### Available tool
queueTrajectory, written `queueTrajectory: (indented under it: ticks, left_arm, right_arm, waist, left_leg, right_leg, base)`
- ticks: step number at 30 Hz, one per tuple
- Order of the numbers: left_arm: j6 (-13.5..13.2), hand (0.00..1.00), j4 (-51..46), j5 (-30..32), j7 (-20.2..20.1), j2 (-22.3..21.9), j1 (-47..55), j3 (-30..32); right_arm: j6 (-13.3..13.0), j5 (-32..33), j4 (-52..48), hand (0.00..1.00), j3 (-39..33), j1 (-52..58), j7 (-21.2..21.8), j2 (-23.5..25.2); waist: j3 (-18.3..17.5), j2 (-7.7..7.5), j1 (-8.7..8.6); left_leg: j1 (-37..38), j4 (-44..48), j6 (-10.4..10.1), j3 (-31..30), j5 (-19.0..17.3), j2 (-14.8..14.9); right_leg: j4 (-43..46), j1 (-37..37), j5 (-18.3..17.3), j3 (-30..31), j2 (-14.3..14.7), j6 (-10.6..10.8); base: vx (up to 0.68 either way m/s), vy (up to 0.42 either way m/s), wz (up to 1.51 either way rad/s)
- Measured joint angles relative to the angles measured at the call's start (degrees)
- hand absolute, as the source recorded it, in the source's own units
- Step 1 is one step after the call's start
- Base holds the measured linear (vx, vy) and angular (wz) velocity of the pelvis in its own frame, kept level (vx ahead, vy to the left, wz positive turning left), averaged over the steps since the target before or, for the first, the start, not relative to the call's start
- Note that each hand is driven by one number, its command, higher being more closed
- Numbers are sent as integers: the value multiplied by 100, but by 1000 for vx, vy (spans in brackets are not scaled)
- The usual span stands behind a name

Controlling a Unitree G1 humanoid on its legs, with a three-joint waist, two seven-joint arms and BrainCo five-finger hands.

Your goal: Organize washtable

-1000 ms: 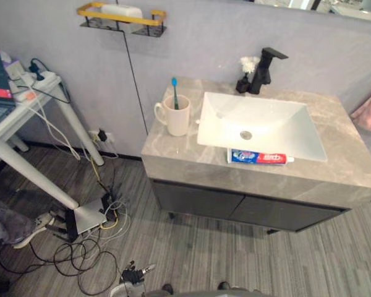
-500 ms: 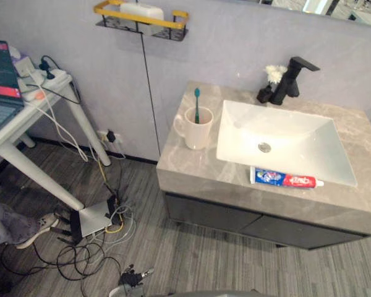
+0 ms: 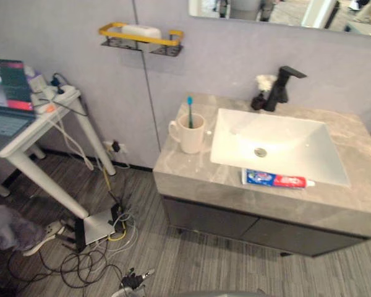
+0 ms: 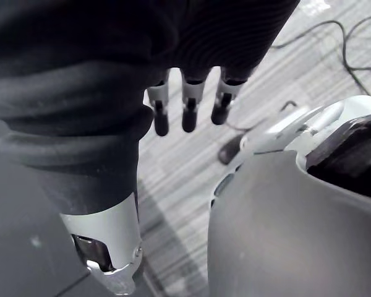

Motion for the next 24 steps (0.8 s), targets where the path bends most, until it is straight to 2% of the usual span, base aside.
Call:
queueTrajectory:
  ticks: [3,6,7,11,16,19,24]
  left_arm:
    - [-1,0,31,5,-39,24,-2,-45]
    - [-5,0,35,12,-41,35,33,-145]
    - [-53,0,59,126,-45,93,-40,-505]
    - [-53,0,59,126,-44,95,-40,-501]
    - [-47,0,64,129,-46,100,-50,-499]
    - [-47,0,83,130,-47,107,-59,-496]
    - [-52,0,79,129,-51,185,-102,-498]
  right_arm:
    - [-14,93,6,0,-3,0,0,16]
    - [-15,120,62,0,21,56,-8,3]
    - [-13,-24,219,0,271,56,-17,-207]
    - [-13,-24,216,0,271,57,-17,-210]
    - [-28,41,152,0,473,73,-6,-220]
    - [-65,228,107,0,572,74,6,-204]
    - [-103,520,-11,0,872,121,11,-179]
  waist:
    - [16,-13,-54]
    - [76,34,-132]
    - [69,124,-156]
    - [74,125,-160]
    - [122,94,-203]
    - [190,61,-305]
    - [300,-48,-311]
  left_leg:
    - [72,-213,29,94,5,4]
    - [97,-247,23,145,33,75]
    - [-65,-157,-73,222,-32,214]
    - [-54,-156,-73,231,-33,218]
    - [-60,-159,-77,407,-37,255]
    - [-110,-155,-77,435,-36,283]
    - [-88,-155,-78,529,-36,300]
  right_leg:
    - [-89,-103,-115,29,16,126]
    - [-78,-111,-121,67,89,74]
    - [-357,-167,80,124,270,2]
    - [-356,-181,80,138,273,2]
    - [-343,-301,96,316,315,-19]
    - [-312,-382,104,339,340,-29]
    - [-267,-390,108,456,373,-36]
  base:
    - [-173,-85,-26]
    - [-161,-68,-6]
    - [-45,-17,-2]
    - [0,0,-1]
    - [-13,-13,-18]
    - [-21,-32,-6]
    - [-14,-24,-10]
